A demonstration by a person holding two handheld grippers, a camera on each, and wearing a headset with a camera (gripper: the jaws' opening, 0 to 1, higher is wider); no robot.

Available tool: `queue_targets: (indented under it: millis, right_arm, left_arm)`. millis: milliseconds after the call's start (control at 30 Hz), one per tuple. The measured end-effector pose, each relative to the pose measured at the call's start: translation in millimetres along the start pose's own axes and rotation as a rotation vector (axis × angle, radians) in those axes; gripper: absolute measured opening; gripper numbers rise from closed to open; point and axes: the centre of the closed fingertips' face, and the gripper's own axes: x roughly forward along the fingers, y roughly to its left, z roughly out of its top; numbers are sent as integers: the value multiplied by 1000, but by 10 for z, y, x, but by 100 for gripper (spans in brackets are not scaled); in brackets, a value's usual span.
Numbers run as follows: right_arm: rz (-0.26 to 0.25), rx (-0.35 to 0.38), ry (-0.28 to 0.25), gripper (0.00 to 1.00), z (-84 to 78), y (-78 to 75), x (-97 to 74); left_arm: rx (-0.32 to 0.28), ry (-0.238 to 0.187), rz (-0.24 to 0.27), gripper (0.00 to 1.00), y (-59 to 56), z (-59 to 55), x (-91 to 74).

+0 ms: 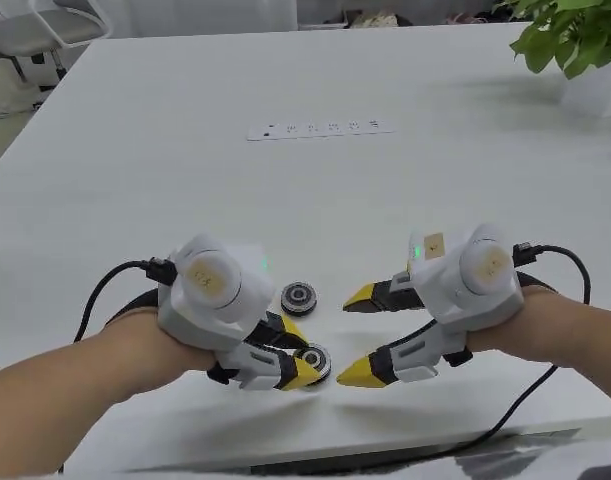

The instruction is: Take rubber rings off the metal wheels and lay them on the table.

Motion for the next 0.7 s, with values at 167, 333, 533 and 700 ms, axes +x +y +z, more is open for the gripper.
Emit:
queue_targets:
  millis: [167, 333, 533, 700]
  right_arm:
    - [0, 2, 4, 50, -17, -3, 3]
    - [1, 2, 4, 50, -20, 2, 6]
    - [4, 4, 8, 50, -34, 11, 15]
    - [4, 9, 3, 49, -21, 11, 26]
  left_arm:
    - [0, -7, 7, 14, 14, -6, 9]
    - [16, -8, 15, 12, 19, -9, 16]
    - [27, -15, 33, 9, 31, -9, 14]
    - [29, -24, 41, 9, 31, -9, 9]
